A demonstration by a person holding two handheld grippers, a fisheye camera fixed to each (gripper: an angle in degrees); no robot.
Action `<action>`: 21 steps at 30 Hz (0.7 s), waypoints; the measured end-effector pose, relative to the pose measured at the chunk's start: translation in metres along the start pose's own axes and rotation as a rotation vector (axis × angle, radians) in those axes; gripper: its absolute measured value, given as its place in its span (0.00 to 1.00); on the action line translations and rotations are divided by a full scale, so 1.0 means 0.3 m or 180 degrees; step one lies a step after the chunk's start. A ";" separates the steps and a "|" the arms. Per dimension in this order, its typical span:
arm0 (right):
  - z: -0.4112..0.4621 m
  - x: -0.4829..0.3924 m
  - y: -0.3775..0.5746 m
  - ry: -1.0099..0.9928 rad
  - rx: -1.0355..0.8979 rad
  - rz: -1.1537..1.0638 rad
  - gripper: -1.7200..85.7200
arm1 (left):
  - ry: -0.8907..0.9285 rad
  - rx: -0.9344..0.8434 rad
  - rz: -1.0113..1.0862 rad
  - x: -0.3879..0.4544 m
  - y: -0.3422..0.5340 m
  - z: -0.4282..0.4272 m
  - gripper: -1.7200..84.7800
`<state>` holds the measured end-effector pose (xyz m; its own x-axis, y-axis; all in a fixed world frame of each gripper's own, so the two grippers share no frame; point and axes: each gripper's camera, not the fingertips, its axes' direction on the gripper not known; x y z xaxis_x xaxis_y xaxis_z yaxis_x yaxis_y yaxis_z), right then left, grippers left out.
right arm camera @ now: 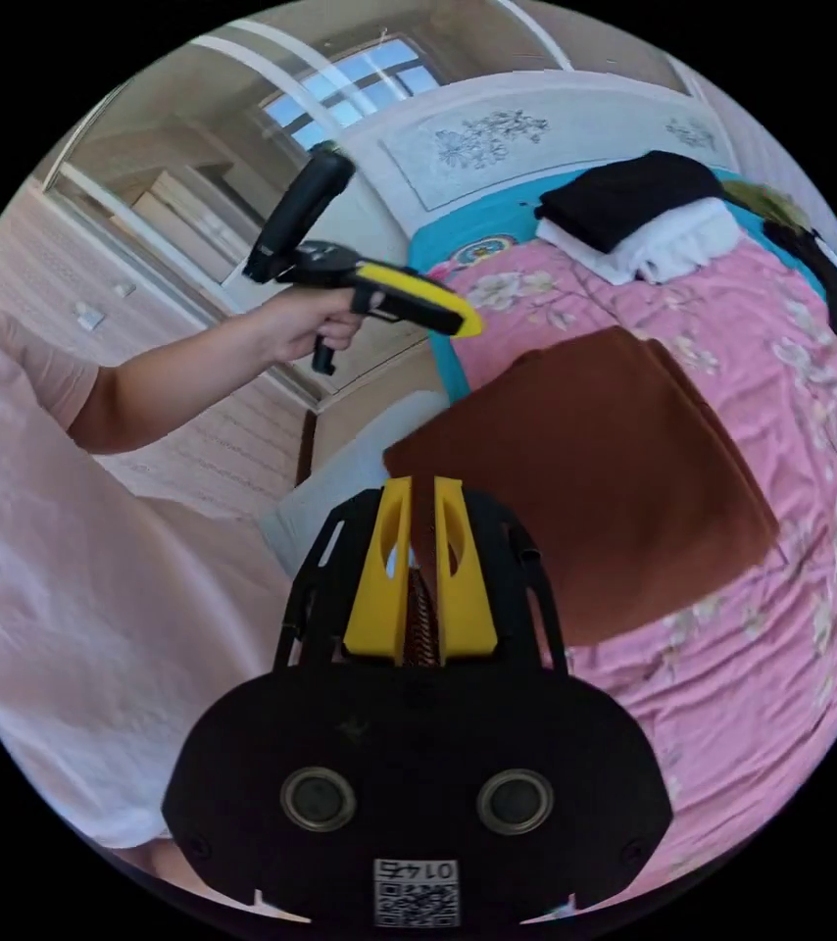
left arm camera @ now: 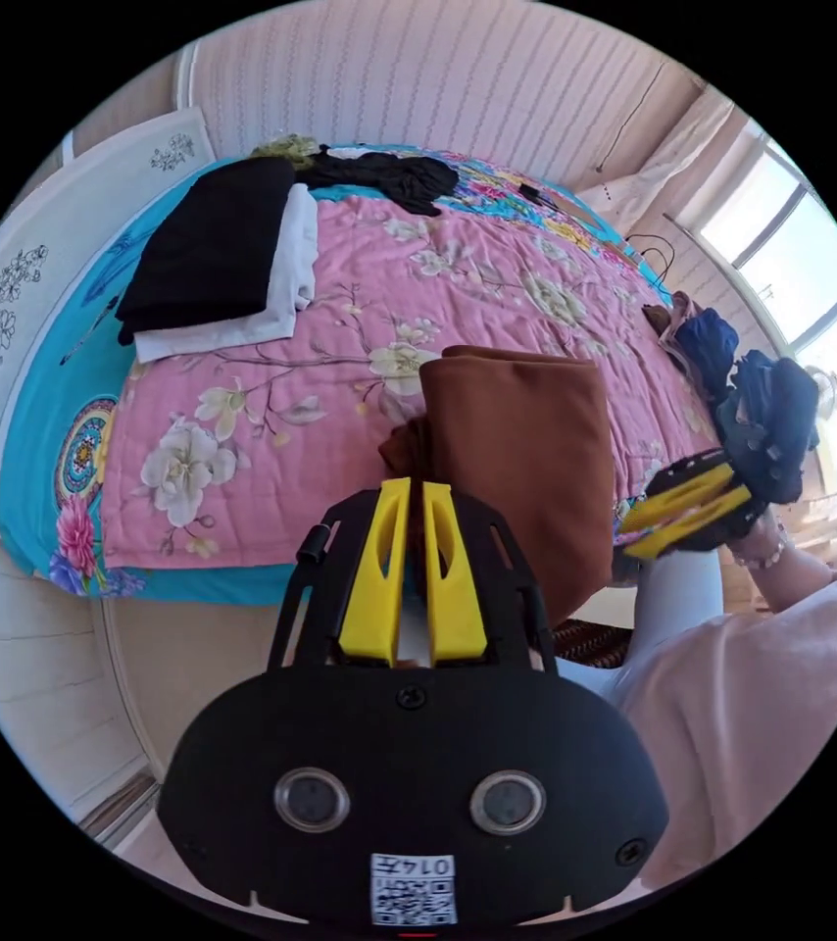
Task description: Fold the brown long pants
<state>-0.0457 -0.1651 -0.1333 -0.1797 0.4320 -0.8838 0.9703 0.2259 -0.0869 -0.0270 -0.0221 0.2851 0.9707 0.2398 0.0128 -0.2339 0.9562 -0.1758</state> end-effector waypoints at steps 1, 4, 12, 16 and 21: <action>-0.054 0.044 0.044 0.0224 0.0177 0.0310 0.09 | 0.0068 0.0034 -0.0032 -0.005 0.009 0.002 0.08; -0.165 0.173 0.158 0.0578 0.0595 0.1253 0.13 | 0.0343 0.0024 -0.0144 -0.035 0.019 0.076 0.12; -0.136 0.285 0.196 0.0601 0.0379 0.1932 0.16 | 0.0698 -0.0193 -0.0281 -0.126 0.033 0.138 0.06; -0.149 0.255 0.154 0.0706 0.0511 0.1807 0.16 | 0.0362 -0.0098 -0.0418 -0.198 0.108 0.137 0.07; -0.076 0.292 0.112 0.0541 0.0213 0.1844 0.22 | 0.0519 -0.0109 -0.0642 -0.278 0.100 0.169 0.11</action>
<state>-0.0324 -0.0997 -0.2031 0.3626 0.6030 -0.7106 0.9251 -0.1406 0.3527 -0.1177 -0.0048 0.3287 0.9941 0.0119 -0.1074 -0.0353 0.9750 -0.2192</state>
